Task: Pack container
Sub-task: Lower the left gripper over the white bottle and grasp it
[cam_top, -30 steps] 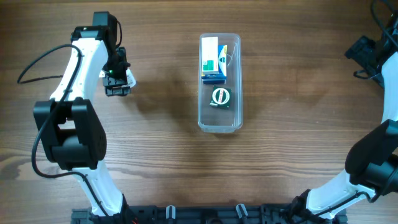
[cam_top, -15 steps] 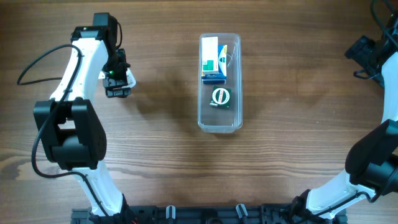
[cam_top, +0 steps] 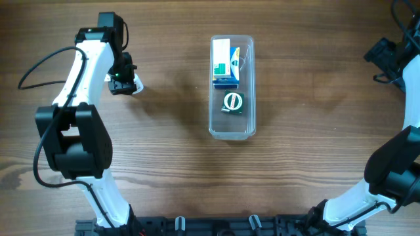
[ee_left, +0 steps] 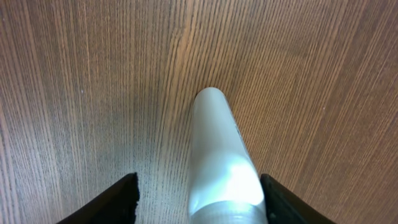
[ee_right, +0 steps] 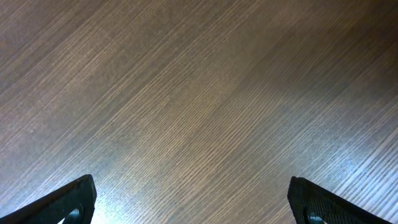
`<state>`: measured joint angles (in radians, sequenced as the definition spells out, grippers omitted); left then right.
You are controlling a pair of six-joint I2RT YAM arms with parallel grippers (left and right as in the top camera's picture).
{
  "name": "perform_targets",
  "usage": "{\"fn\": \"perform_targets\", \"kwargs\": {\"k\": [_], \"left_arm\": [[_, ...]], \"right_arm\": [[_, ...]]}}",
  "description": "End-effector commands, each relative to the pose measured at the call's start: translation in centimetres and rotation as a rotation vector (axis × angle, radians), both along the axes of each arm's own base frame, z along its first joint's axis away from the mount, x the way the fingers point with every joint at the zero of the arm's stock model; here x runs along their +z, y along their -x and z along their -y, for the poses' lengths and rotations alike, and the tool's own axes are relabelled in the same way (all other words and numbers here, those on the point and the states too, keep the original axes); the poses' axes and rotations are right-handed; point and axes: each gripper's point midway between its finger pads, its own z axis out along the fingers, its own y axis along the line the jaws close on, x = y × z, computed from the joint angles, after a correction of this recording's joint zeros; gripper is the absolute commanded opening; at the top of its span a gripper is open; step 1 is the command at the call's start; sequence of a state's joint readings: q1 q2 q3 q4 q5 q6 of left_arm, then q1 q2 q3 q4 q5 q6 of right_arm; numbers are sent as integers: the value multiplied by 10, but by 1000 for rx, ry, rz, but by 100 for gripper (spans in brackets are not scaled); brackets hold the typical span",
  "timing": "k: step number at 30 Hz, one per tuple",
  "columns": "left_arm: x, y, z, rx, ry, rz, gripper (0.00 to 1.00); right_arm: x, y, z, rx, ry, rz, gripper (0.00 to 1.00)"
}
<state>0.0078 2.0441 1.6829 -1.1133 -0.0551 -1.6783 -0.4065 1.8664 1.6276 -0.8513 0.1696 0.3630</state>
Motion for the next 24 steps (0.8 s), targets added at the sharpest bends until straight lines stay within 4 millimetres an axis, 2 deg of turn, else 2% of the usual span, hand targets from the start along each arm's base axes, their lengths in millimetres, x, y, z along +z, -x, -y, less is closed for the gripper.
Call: {"fn": "perform_targets", "kwargs": {"k": [1, 10, 19, 24], "left_arm": [[-3, -2, -5, 10, -24, -4, 59], [-2, -5, -5, 10, -24, 7, 53], [-2, -5, -5, 10, -24, 6, 37], [-2, -4, -4, 8, -22, 5, 34]], "right_arm": [[-7, -1, -1, -7, 2, -14, 100], [-7, -1, -1, -7, 2, -14, 100], [-7, -1, -1, -7, 2, -14, 100], [-7, -1, -1, -7, 2, -14, 100]]}}
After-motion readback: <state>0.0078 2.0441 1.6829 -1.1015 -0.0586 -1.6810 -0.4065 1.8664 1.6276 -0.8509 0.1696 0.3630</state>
